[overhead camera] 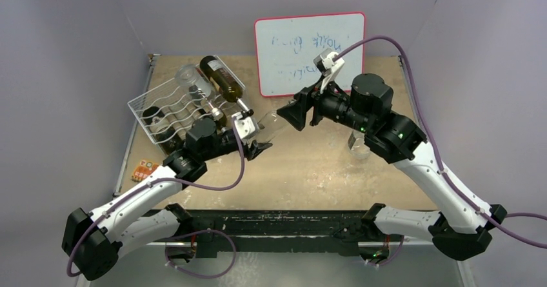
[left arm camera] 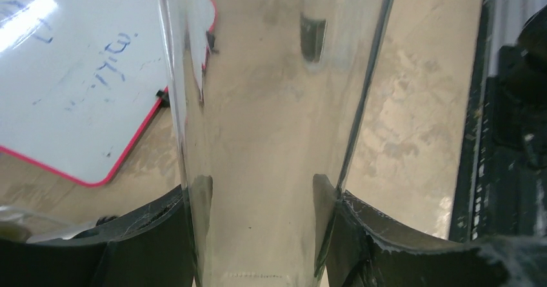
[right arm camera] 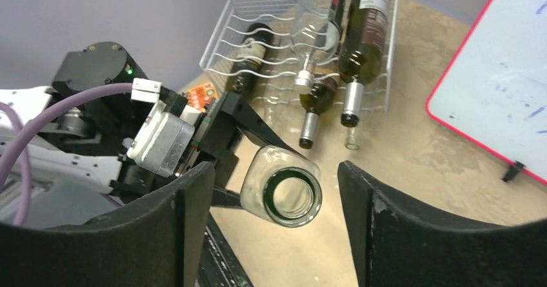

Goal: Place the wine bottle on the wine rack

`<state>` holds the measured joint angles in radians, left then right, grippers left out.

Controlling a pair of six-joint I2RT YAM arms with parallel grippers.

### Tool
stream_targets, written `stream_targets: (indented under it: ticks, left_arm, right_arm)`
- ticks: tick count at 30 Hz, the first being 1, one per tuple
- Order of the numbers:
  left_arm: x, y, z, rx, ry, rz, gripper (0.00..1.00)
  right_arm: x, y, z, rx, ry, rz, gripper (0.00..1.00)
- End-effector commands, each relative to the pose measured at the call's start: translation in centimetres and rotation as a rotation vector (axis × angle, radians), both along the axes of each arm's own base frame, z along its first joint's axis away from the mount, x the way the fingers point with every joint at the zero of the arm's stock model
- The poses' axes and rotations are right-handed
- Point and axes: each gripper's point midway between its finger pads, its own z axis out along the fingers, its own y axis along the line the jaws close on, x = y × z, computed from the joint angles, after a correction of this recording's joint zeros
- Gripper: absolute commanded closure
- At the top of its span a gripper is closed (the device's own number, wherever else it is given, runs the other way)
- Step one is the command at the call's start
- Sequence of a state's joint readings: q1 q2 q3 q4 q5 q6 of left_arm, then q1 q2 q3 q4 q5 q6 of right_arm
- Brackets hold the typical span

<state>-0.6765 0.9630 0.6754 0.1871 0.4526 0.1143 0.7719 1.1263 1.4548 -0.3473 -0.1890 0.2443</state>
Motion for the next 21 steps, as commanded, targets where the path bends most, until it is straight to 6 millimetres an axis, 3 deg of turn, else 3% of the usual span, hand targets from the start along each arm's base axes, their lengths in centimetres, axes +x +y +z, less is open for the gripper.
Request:
stream_targets:
  ticks: [1,6,12,17,21]
  left_arm:
    - [1.6,2.0,1.5,0.131,-0.201,0.092,1.00]
    - [2.0,3.2,0.0,0.251,-0.316,0.119,1.00]
    - [2.7,4.9,-0.1,0.357,-0.449,0.160,1.00]
    - [3.1,6.2,0.8,0.412,-0.569,0.203,1.00]
    - [2.6,6.4,0.3,0.491,-0.685,0.145,1.00]
  right_arm:
    - [0.1,-2.8,2.2,-0.029,-0.080,-0.095,0.26]
    - [0.6,-2.2,0.4,-0.130,-0.021,-0.077,0.24]
    - [0.8,0.7,-4.3,-0.256,0.122,0.051,0.20]
    - [0.7,3.1,-7.1,-0.274,0.218,0.143,0.15]
    - [1.0,4.2,-8.5,-0.303,0.239,0.197,0.13]
